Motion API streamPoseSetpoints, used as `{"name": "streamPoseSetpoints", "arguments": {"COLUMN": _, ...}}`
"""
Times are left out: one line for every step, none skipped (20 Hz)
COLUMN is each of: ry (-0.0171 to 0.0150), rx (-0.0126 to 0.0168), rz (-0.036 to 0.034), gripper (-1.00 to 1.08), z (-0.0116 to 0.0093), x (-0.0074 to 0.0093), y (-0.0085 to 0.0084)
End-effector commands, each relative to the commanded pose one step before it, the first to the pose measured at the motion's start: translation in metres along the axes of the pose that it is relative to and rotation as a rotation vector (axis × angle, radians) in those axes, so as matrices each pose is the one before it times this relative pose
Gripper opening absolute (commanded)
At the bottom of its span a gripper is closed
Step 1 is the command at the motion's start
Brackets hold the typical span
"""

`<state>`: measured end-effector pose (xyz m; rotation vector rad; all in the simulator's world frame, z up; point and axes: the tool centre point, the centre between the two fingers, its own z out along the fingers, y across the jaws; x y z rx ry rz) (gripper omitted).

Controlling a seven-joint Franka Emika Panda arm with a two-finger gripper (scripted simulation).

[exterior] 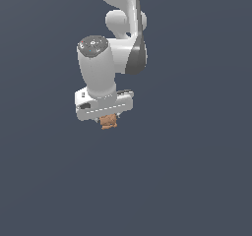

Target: Pick up the object and move it to a goal position.

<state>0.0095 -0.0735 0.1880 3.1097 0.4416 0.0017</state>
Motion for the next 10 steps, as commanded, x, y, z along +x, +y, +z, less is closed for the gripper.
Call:
{"name": "streamPoseSetpoints", "arguments": {"ry": -0.00102, "rx": 0.00074, "rz": -0.0003, "gripper": -1.0, "z": -0.01496, "x": -0.00375, "y": -0.00075}}
{"name": "streamPoseSetpoints", "arguments": {"ry": 0.0, "rx": 0.0, "rz": 0.0, "gripper": -1.0, "z": -0.00469, "x": -0.00097, "y": -0.00012}}
{"name": "streamPoseSetpoints", "arguments": {"ry": 0.0, "rx": 0.0, "rz": 0.0, "gripper": -1.0, "z": -0.00409, "x": -0.00081, "y": -0.00009}}
{"name": "streamPoseSetpoints", "arguments": {"ry": 0.0, "rx": 0.0, "rz": 0.0, "gripper": -1.0, "z": -0.00348, "x": -0.00065, "y": -0.00006}}
{"name": "streamPoseSetpoints", "arguments": {"ry": 0.0, "rx": 0.0, "rz": 0.0, "gripper": -1.0, "z": -0.00287, "x": -0.00048, "y": -0.00002}}
{"name": "streamPoseSetpoints", "arguments": {"ry": 0.0, "rx": 0.0, "rz": 0.0, "gripper": -1.0, "z": -0.00225, "x": -0.0003, "y": 0.00002}}
{"name": "streamPoseSetpoints", "arguments": {"ry": 0.0, "rx": 0.0, "rz": 0.0, "gripper": -1.0, "z": -0.00163, "x": -0.00011, "y": 0.00006}}
{"name": "streamPoseSetpoints", "arguments": {"ry": 0.0, "rx": 0.0, "rz": 0.0, "gripper": -1.0, "z": -0.001, "x": 0.00007, "y": 0.0001}}
{"name": "streamPoseSetpoints", "arguments": {"ry": 0.0, "rx": 0.0, "rz": 0.0, "gripper": -1.0, "z": -0.00036, "x": 0.00024, "y": 0.00014}}
{"name": "streamPoseSetpoints", "arguments": {"ry": 0.0, "rx": 0.0, "rz": 0.0, "gripper": -1.0, "z": 0.00002, "x": 0.00015, "y": 0.00007}}
